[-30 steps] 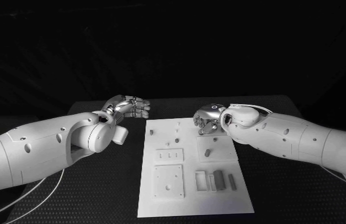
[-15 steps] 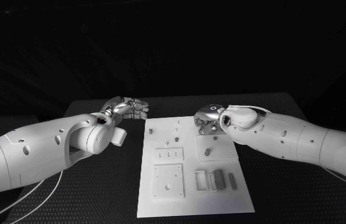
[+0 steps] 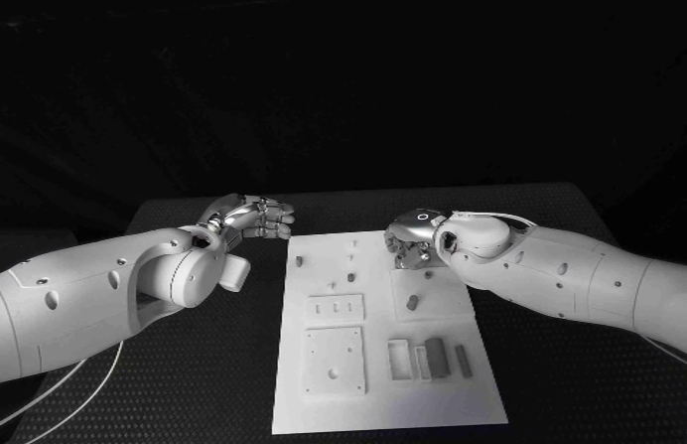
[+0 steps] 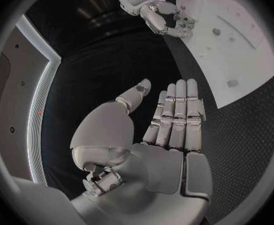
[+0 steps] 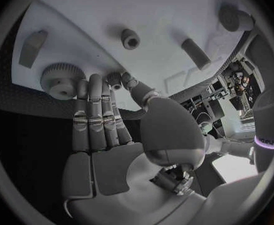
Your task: Assemble the parts on the task board
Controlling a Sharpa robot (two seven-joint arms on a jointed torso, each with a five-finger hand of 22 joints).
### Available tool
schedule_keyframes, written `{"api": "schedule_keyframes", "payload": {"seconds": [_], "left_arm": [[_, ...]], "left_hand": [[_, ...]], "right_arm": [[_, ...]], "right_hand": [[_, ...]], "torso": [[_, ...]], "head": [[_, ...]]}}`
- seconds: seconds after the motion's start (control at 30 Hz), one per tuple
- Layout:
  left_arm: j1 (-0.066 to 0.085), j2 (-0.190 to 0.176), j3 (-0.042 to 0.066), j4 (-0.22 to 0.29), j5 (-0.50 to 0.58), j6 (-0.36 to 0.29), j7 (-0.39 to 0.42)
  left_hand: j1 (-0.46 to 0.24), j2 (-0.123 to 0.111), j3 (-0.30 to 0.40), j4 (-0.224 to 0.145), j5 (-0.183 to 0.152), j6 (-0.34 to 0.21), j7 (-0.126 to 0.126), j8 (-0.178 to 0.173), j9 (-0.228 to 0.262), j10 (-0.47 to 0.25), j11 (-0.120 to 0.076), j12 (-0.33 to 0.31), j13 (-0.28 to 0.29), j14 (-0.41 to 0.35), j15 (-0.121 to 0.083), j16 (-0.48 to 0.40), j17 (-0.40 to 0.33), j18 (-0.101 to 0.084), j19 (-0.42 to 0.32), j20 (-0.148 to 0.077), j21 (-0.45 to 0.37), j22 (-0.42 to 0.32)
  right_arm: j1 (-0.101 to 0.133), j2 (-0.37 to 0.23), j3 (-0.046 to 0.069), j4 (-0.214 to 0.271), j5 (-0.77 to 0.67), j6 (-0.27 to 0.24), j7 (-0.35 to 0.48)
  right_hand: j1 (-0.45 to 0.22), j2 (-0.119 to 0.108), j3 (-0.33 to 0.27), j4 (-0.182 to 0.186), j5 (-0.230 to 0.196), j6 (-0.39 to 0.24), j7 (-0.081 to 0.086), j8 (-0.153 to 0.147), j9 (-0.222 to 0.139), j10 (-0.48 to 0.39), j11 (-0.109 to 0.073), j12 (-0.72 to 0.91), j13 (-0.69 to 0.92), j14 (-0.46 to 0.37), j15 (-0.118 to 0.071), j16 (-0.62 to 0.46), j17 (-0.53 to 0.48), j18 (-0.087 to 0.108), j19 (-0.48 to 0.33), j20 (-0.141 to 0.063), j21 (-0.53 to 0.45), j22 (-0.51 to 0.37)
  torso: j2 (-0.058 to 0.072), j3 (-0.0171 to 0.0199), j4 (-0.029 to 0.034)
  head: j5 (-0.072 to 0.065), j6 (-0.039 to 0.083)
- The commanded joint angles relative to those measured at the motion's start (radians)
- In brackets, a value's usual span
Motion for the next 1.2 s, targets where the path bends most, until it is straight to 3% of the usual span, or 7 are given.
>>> {"api": "schedule_keyframes", "payload": {"seconds": [0.03,0.07,0.13,0.37,0.6,0.9,1.2], "left_arm": [[0.0,0.002,0.001,0.0,0.004,0.019,0.006],[0.0,0.002,0.001,0.0,0.004,0.019,0.006],[0.0,0.002,0.001,0.0,0.004,0.018,0.006],[0.0,0.002,0.001,0.0,0.004,0.019,0.003],[0.0,0.001,0.001,-0.002,0.004,0.018,0.002],[0.0,0.0,0.001,-0.002,0.004,0.017,0.001],[0.001,0.002,0.001,0.0,0.004,0.017,0.001]], "left_hand": [[-0.003,-0.004,-0.003,0.002,0.004,-0.005,-0.001,-0.004,-0.001,-0.008,0.001,-0.005,-0.001,-0.005,0.0,-0.007,0.001,-0.004,-0.008,-0.002,-0.005,0.002],[-0.003,-0.004,-0.003,0.002,0.003,-0.005,-0.001,-0.004,-0.001,-0.008,0.001,-0.005,-0.001,-0.005,0.0,-0.007,0.001,-0.004,-0.008,-0.002,-0.005,0.002],[-0.003,-0.004,-0.003,0.002,0.003,-0.005,0.0,-0.004,-0.001,-0.008,0.001,-0.005,-0.001,-0.005,0.0,-0.007,0.002,-0.004,-0.008,-0.002,-0.005,0.002],[-0.003,-0.004,-0.003,0.002,0.003,-0.005,0.0,-0.004,-0.001,-0.008,0.001,-0.006,-0.001,-0.005,0.0,-0.007,0.002,-0.004,-0.008,-0.002,-0.005,0.002],[-0.003,-0.004,-0.002,0.002,0.003,-0.005,0.001,-0.005,-0.002,-0.008,0.002,-0.007,-0.002,-0.005,0.0,-0.008,0.003,-0.004,-0.008,-0.002,-0.005,0.002],[-0.004,-0.005,-0.002,0.002,0.003,-0.006,0.001,-0.005,-0.002,-0.008,0.002,-0.007,-0.002,-0.005,0.0,-0.009,0.003,-0.004,-0.008,-0.002,-0.005,0.002],[-0.004,-0.006,-0.003,0.002,0.003,-0.006,0.002,-0.005,-0.002,-0.008,0.002,-0.008,-0.002,-0.005,0.0,-0.01,0.004,-0.004,-0.008,-0.002,-0.006,0.003]], "right_arm": [[-0.011,-0.002,-0.007,-0.005,-0.04,0.03,-0.012],[-0.011,-0.002,-0.007,-0.004,-0.044,0.029,-0.013],[-0.012,-0.002,-0.007,-0.002,-0.054,0.024,-0.015],[-0.013,-0.001,-0.007,0.006,-0.064,-0.024,-0.014],[-0.013,-0.003,-0.007,0.018,-0.065,-0.084,-0.018],[-0.009,-0.001,-0.006,0.054,-0.076,-0.154,-0.043],[0.006,0.027,-0.002,0.073,-0.113,-0.175,-0.084]], "right_hand": [[0.023,0.005,0.011,0.002,0.004,0.014,-0.001,-0.004,0.003,0.015,0.0,-0.002,0.001,0.007,-0.005,0.001,0.005,0.015,0.008,-0.001,0.005,0.023],[0.045,-0.006,0.048,0.011,0.002,0.023,-0.002,-0.004,0.003,0.026,-0.002,-0.002,0.003,0.01,-0.007,0.0,0.01,0.013,0.014,0.002,0.006,0.021],[0.049,-0.007,0.083,0.005,0.003,0.034,-0.006,-0.003,0.004,0.041,-0.007,0.001,0.006,0.017,-0.01,0.001,0.016,0.015,0.019,0.001,0.009,0.022],[0.085,0.005,0.136,0.002,0.004,0.092,-0.029,0.013,0.018,0.107,-0.035,0.02,0.028,0.056,-0.032,0.045,0.061,0.015,0.059,-0.02,0.054,0.027],[0.092,0.003,0.179,0.002,0.004,0.127,-0.043,0.019,0.031,0.142,-0.049,0.027,0.047,0.077,-0.047,0.084,0.094,0.015,0.087,-0.036,0.099,0.027],[0.085,-0.002,0.192,0.002,0.004,0.138,-0.047,0.017,0.038,0.153,-0.054,0.025,0.057,0.081,-0.052,0.103,0.11,0.015,0.092,-0.043,0.126,0.027],[0.084,-0.007,0.199,0.002,0.004,0.148,-0.051,0.016,0.044,0.163,-0.058,0.024,0.065,0.085,-0.057,0.116,0.121,0.015,0.096,-0.05,0.153,0.028]], "torso": [[0.003,0.0008,0.0017],[0.003,0.001,0.0014],[0.003,0.0011,0.0009],[0.006,0.0026,0.0003],[0.007,0.0026,0.0014],[0.01,0.0031,0.0013],[0.012,0.0036,0.002]], "head": [[-0.001,0.0],[-0.001,0.0],[-0.001,0.002],[-0.002,0.006],[-0.002,0.016],[0.001,0.031],[0.004,0.049]]}}
